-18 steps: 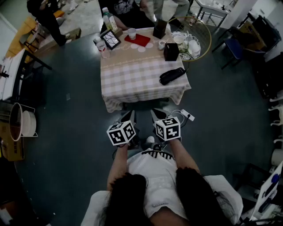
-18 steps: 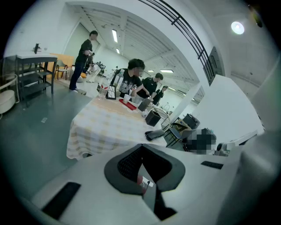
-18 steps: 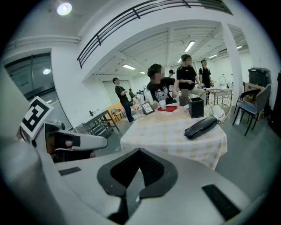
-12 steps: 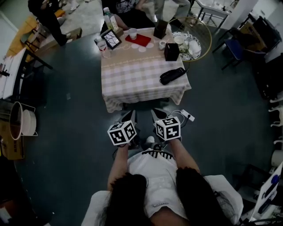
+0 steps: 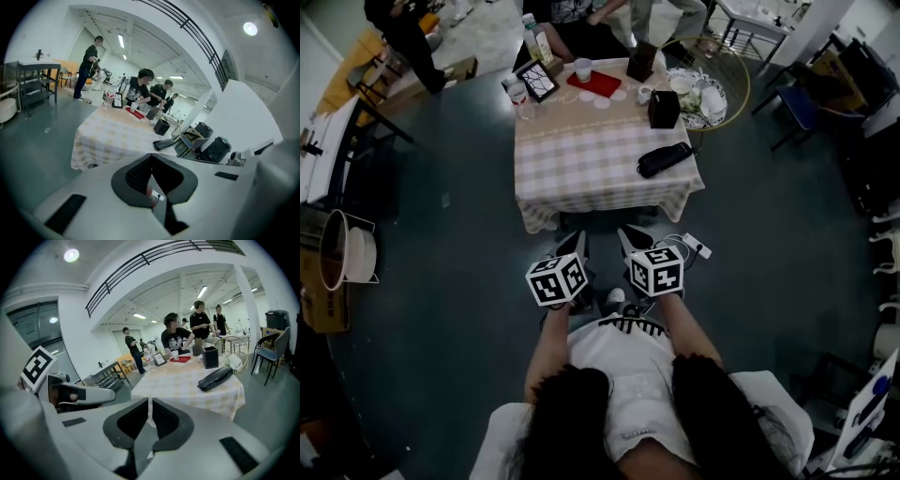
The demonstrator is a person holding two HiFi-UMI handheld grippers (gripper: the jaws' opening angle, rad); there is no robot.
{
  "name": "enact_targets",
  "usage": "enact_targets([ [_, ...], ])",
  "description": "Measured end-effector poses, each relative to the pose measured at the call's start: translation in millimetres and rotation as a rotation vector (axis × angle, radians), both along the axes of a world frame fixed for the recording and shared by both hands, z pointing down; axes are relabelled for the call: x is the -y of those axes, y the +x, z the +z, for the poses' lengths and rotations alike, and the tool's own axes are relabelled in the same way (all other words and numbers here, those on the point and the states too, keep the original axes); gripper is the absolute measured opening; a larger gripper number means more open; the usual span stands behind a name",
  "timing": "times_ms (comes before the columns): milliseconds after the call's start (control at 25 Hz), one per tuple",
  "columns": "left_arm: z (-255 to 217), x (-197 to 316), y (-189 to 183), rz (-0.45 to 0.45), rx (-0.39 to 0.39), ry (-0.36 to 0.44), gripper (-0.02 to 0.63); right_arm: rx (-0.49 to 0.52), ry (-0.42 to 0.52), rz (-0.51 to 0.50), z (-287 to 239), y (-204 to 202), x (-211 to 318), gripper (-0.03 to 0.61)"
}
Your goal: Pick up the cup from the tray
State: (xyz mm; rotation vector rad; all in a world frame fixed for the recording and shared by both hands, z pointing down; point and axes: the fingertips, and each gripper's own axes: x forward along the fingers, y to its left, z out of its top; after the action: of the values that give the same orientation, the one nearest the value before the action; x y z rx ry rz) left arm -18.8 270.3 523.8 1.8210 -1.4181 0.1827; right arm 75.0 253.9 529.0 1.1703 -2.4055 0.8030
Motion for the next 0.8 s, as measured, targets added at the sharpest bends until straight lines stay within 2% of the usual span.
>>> enact_targets([
  [40, -1, 1, 0, -0.001, 0.001, 0.003, 0.009, 0.014, 0.006, -0.003, -2, -1, 1, 0.021],
  [200, -4, 8, 0, -0.005, 0.0, 0.015, 0.008, 0.065, 0.037, -0.016, -11, -4, 11, 0.182],
  [280, -4, 14, -2, -0.009, 0.007, 0.023, 0.009, 0.063, 0.055, -0.019, -14, -5, 16, 0.224],
  [640, -9, 62, -9, 0.011, 0.028, 0.031, 0.008, 0.05, 0.139, 0.018, -36, -3, 69, 0.259],
  [800, -7, 90, -9, 0.035, 0.029, 0.034, 0.008, 0.071, 0.129, 0.027, -37, -6, 99, 0.262],
])
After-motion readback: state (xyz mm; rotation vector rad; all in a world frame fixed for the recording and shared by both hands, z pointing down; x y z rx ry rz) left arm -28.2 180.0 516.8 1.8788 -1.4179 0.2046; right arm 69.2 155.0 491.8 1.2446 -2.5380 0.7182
